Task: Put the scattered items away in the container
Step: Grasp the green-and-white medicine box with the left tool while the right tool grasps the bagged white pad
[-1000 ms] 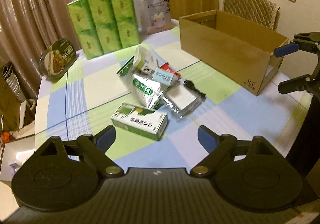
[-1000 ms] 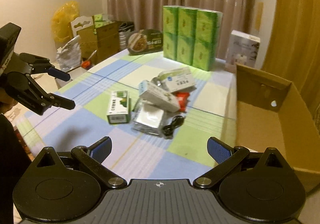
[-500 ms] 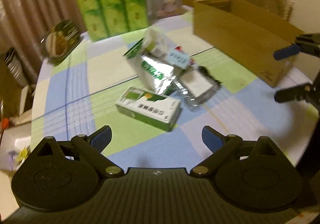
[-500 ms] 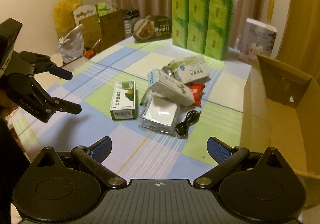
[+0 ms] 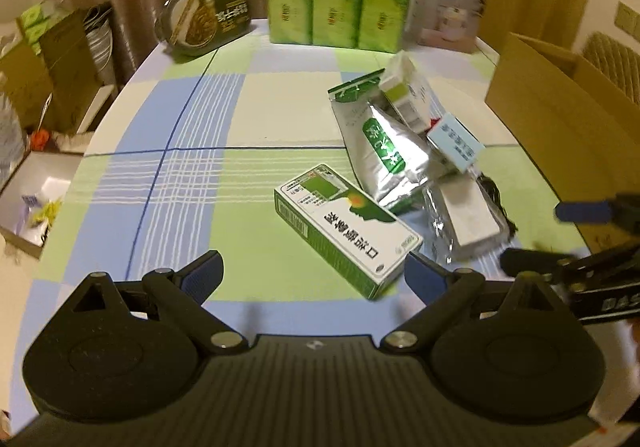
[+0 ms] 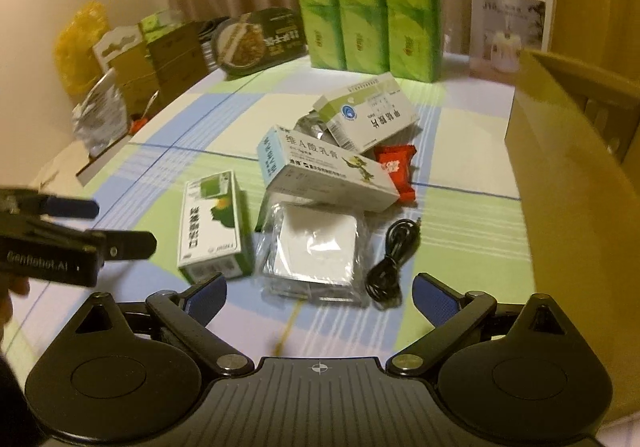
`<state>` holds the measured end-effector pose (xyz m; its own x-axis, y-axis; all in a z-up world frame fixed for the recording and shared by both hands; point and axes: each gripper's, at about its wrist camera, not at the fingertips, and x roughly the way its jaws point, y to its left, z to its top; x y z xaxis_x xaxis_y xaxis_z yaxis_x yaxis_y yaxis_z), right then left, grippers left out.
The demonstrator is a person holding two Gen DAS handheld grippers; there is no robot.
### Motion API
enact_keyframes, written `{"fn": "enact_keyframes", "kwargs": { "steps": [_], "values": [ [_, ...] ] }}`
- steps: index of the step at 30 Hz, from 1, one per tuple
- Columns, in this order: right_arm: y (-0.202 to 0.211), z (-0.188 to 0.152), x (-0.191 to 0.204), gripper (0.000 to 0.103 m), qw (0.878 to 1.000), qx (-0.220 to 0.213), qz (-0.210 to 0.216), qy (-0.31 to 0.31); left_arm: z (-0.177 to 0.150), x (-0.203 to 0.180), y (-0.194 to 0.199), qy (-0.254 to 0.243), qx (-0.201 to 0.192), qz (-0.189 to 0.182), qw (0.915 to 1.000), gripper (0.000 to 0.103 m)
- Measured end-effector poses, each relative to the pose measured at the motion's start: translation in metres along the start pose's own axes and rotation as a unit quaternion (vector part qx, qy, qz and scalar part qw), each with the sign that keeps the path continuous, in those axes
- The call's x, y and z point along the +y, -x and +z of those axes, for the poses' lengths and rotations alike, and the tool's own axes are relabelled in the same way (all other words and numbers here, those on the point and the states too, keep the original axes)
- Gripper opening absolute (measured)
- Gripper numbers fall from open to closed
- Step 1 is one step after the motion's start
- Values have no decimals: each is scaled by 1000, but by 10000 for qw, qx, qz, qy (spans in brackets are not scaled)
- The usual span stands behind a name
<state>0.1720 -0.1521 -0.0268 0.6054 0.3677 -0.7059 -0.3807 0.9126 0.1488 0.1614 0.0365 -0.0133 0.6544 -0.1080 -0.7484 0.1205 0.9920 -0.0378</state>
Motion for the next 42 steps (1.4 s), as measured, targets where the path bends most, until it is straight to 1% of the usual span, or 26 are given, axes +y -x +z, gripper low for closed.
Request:
{"fn": "enact_keyframes", "kwargs": {
  "steps": [4, 8, 14, 16, 17, 18, 22, 26, 28, 31, 32, 34, 36, 37, 38, 39, 42],
  "values": [
    [-19, 3, 0, 91, 9998, 35, -7, -185, 0, 3, -9, 279, 6, 6, 9996, 95],
    [-34, 3, 2, 89, 9997, 87, -42, -220, -1, 7, -17, 383, 54, 15, 9992, 95],
    [-47, 3, 4, 83, 9998, 127, -170, -70, -2, 10, -24, 520, 81, -15, 9986, 95],
    [-48, 3, 5, 79, 9998, 120, -159, 62, -1, 9, -27, 536, 89, -29, 9985, 95],
    [-47, 3, 6, 70, 9998, 99, -144, 131, 0, 7, -28, 533, 92, -34, 9985, 95],
    [-46, 3, 7, 69, 9996, 92, -168, 199, 1, 6, -30, 531, 95, -41, 9985, 95],
    [-41, 0, 4, 67, 9992, 82, -270, 297, 5, -5, -37, 516, 74, -90, 9986, 95],
    [-33, -5, 1, 67, 9989, 88, -274, 380, 13, -17, -51, 592, 131, -136, 9981, 95],
    [-29, -8, 1, 67, 9987, 94, -280, 426, 15, -22, -57, 600, 135, -58, 9981, 95],
    [-24, -12, -1, 67, 9985, 114, -289, 442, 16, -31, -68, 498, 200, 160, 9984, 93],
    [-22, -13, -1, 67, 9985, 123, -294, 441, 16, -32, -72, 465, 241, 185, 9985, 89],
    [-19, -15, -2, 67, 9984, 136, -315, 458, 15, -32, -73, 423, 266, 171, 9986, 85],
    [-15, -16, -3, 67, 9984, 139, -313, 456, 11, -31, -71, 298, 316, 191, 9989, 67],
    [-14, -17, -4, 67, 9984, 143, -305, 452, 9, -30, -70, 247, 349, 210, 9989, 63],
    [-12, -18, -4, 67, 9984, 149, -294, 453, 7, -28, -69, 211, 373, 210, 9989, 57],
    [-10, -19, -4, 67, 9984, 159, -276, 457, 3, -26, -66, 159, 384, 214, 9989, 52],
    [-2, -25, -1, 67, 9983, 212, -241, 487, -9, -20, -54, -9, 361, 207, 9991, 51]
  ]
}}
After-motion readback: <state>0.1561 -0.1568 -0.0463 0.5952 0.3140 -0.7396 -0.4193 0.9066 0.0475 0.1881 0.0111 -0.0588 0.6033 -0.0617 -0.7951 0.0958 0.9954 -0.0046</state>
